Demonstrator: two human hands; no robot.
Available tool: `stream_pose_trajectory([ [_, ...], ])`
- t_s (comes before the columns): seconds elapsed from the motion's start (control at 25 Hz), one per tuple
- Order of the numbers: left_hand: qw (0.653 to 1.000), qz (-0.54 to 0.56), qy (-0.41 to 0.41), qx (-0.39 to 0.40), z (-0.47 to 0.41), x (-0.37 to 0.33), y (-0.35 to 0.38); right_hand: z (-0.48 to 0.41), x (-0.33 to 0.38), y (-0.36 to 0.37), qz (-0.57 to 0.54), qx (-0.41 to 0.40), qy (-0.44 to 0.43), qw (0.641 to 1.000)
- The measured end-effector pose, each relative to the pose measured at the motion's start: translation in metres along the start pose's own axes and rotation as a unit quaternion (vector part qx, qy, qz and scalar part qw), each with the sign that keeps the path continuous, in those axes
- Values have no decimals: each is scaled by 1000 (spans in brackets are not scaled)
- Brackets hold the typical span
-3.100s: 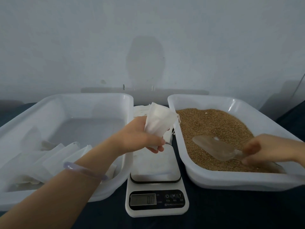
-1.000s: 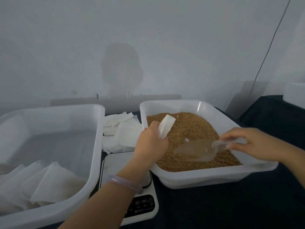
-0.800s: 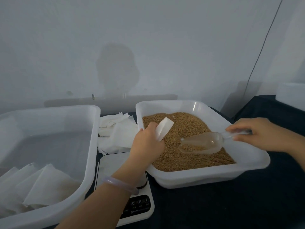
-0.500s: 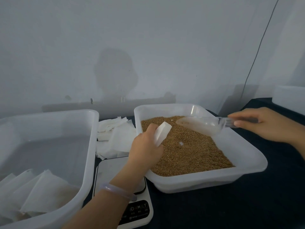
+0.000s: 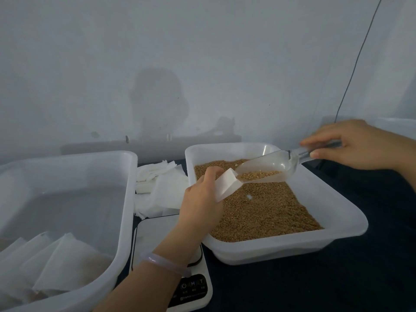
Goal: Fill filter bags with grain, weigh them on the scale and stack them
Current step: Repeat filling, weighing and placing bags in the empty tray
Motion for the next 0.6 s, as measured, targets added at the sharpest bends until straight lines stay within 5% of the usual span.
stream_pose_trajectory([
  [0.6,1000,-8,0,9,1,-1,2,-9,11,-10,67,-14,-36,997],
])
Point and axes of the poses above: each hand's wrist, its own z-axis away from the middle knuckle, its own y-axis out of the palm, x = y × z, the point moved 10 cm from there along -z, towards the middle knuckle, and after that the axes turned 5 degrees about -y, right-handed, at the moved point
